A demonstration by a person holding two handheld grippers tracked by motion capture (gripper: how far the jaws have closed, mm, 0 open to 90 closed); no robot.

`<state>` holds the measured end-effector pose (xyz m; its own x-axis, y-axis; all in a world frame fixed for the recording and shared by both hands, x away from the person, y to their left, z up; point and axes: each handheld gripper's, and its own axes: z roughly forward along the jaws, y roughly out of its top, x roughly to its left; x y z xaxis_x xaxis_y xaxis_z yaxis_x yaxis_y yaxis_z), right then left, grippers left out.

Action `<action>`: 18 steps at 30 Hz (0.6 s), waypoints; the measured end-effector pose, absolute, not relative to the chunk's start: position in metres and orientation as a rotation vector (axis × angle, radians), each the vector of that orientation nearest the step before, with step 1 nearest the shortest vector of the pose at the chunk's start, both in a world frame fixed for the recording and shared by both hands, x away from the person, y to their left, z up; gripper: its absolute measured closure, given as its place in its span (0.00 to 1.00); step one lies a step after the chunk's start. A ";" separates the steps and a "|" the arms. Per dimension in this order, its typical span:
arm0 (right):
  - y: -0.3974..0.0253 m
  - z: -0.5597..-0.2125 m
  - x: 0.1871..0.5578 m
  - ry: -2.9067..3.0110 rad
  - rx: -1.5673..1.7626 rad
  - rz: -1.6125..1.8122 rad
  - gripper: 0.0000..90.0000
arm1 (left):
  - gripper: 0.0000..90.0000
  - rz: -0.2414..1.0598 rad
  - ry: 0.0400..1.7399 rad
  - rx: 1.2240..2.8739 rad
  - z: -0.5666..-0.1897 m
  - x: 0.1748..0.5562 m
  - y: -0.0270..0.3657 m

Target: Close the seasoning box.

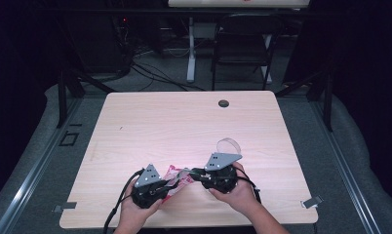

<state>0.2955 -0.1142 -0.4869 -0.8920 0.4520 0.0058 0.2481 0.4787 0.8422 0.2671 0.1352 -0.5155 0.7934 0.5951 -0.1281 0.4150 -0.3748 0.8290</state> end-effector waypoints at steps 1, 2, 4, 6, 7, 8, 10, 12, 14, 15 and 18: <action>-0.114 -0.487 0.295 2.512 0.602 1.380 0.95 | 0.98 0.236 0.754 2.019 -0.516 0.267 0.135; -0.114 -0.487 0.295 2.524 0.604 1.386 0.98 | 0.98 0.236 0.753 2.019 -0.515 0.267 0.135; -0.113 -0.488 0.295 2.538 0.602 1.394 1.00 | 0.98 0.235 0.753 2.018 -0.515 0.267 0.135; -0.113 -0.487 0.295 2.554 0.591 1.382 1.00 | 0.98 0.239 0.752 2.019 -0.515 0.267 0.135; -0.113 -0.487 0.295 2.559 0.591 1.386 1.00 | 0.98 0.238 0.751 2.019 -0.515 0.267 0.136; -0.113 -0.487 0.295 2.563 0.591 1.385 1.00 | 0.98 0.239 0.751 2.018 -0.515 0.267 0.136; -0.113 -0.487 0.296 2.553 0.597 1.387 0.96 | 0.98 0.238 0.752 2.021 -0.515 0.267 0.136; -0.112 -0.487 0.296 2.554 0.600 1.386 0.96 | 0.98 0.240 0.754 2.018 -0.515 0.267 0.135; -0.112 -0.488 0.297 2.567 0.599 1.387 1.00 | 0.98 0.240 0.754 2.018 -0.515 0.267 0.135; -0.112 -0.488 0.296 2.571 0.596 1.391 1.00 | 0.98 0.243 0.751 2.019 -0.515 0.267 0.136; -0.112 -0.487 0.296 2.568 0.603 1.387 1.00 | 0.98 0.250 0.746 2.019 -0.515 0.266 0.136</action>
<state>0.2963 -0.1122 -0.4872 -0.9056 0.4214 0.0485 0.2716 0.4883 0.8293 0.2664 0.1357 -0.5146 0.7942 0.5962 -0.1173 0.4054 -0.3762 0.8331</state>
